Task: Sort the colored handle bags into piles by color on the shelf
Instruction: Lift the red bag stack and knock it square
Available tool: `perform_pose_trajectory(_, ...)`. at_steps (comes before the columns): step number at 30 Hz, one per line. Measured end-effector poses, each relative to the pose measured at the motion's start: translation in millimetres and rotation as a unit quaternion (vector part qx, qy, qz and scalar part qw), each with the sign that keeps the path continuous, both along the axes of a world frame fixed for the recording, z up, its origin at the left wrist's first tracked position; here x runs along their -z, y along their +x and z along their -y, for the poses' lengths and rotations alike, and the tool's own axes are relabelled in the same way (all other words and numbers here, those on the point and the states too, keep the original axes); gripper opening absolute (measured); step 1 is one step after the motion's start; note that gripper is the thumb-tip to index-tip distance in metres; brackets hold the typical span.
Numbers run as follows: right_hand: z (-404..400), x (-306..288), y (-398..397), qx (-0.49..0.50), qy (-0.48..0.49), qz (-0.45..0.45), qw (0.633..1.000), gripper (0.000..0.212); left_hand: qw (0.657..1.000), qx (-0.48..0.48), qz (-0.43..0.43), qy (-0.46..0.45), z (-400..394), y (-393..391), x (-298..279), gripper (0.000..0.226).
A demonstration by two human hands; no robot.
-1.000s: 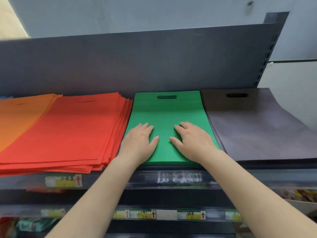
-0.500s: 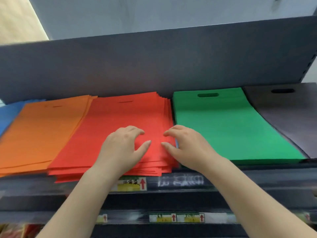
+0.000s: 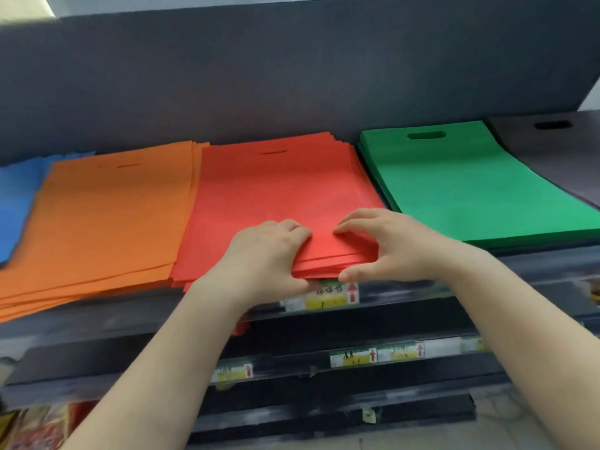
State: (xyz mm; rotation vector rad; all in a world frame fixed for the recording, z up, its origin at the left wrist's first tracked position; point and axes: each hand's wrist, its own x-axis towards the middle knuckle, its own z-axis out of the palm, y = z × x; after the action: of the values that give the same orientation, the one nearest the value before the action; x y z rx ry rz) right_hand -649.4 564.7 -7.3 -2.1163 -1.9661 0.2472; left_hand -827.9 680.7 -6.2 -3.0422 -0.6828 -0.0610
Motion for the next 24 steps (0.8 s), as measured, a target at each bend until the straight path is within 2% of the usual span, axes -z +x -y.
perform_pose_trajectory(2, 0, -1, -1, -0.006, -0.028, 0.014, 0.999, 0.088, 1.0, -0.006, 0.006, -0.012, -4, 2, -3, 0.055)
perform_pose_trajectory(4, 0, -5, 0, 0.005, -0.029, -0.01, 1.0, 0.081, 0.999, -0.004, 0.017, -0.031, -5, 4, -6, 0.041)
perform_pose_trajectory(7, 2, -14, 8, 0.07, 0.069, -0.086, 0.991, 0.072, 0.994, -0.021, 0.088, -0.062, -8, 5, -9, 0.025)
perform_pose_trajectory(9, 4, -20, 15, 0.101, 0.138, -0.09, 0.981, 0.071, 0.985, -0.052, 0.138, -0.093, -11, 6, -7, 0.021)
perform_pose_trajectory(12, 6, -24, 23, 0.146, 0.16, -0.074, 0.973, 0.071, 0.962, -0.096, 0.207, -0.151, -15, 6, -4, 0.02)
perform_pose_trajectory(14, 9, -23, 28, 0.162, 0.128, -0.047, 0.977, 0.066, 0.94, -0.127, 0.248, -0.198, -20, 5, -2, 0.02)
perform_pose_trajectory(16, 11, -22, 32, 0.127, 0.046, 0.004, 0.991, 0.061, 0.919, -0.16, 0.268, -0.24, -25, 5, -3, 0.027)
perform_pose_trajectory(18, 9, -22, 34, 0.084, -0.029, 0.037, 0.995, 0.058, 0.898, -0.179, 0.283, -0.285, -29, 6, -5, 0.023)
perform_pose_trajectory(21, -1, -23, 36, 0.047, -0.084, 0.062, 0.993, 0.06, 0.869, -0.187, 0.302, -0.344, -33, 6, -7, 0.02)
perform_pose_trajectory(24, -7, -19, 40, 0.034, -0.116, 0.08, 0.989, 0.059, 0.861, -0.188, 0.306, -0.361, -34, 5, -7, 0.023)
